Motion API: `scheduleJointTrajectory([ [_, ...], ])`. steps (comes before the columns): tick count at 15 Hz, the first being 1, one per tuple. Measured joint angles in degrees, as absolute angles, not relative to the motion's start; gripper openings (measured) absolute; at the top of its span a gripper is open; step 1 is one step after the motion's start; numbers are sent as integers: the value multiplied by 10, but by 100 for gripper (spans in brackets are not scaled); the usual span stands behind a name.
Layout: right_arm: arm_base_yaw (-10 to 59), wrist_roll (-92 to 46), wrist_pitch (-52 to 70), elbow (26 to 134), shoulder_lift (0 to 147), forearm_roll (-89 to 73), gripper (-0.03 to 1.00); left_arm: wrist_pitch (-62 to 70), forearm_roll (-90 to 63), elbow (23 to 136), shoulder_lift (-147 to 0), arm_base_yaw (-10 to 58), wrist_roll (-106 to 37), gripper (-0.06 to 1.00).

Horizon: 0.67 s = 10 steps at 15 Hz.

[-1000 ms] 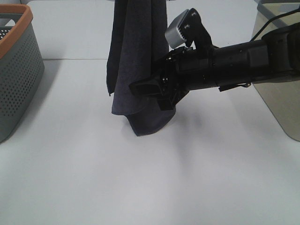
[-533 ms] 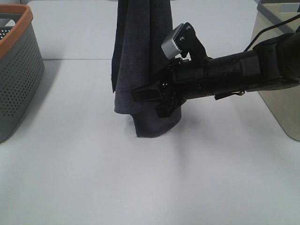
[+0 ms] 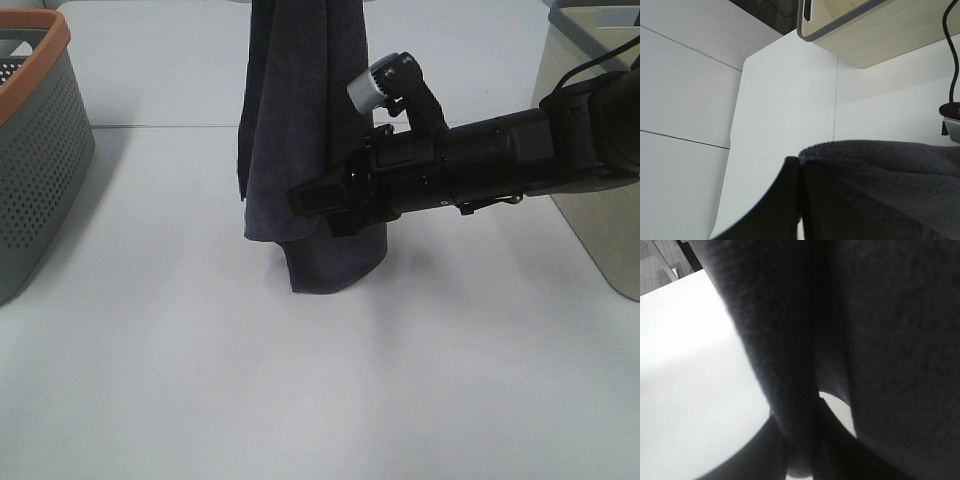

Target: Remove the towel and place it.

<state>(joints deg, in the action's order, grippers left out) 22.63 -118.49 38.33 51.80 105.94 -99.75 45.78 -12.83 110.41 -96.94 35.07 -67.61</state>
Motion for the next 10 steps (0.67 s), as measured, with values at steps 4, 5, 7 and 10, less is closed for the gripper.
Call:
scheduleJointTrajectory([
  [4,226,-1156,385,518,1059,-979,16,458,-128,1104,-969,351,-676,0],
  [5,226,-1155,385,518,1059,-975,13,458,-128,1104,-969,351,-676,0],
  [7,226,-1145,385,518,1059,-973,2,458,-128,1104,-969,351,-676,0],
  [10,226,-1050,382,518,1043,-922,2,462,-128,1104,-969,350,-677,0],
])
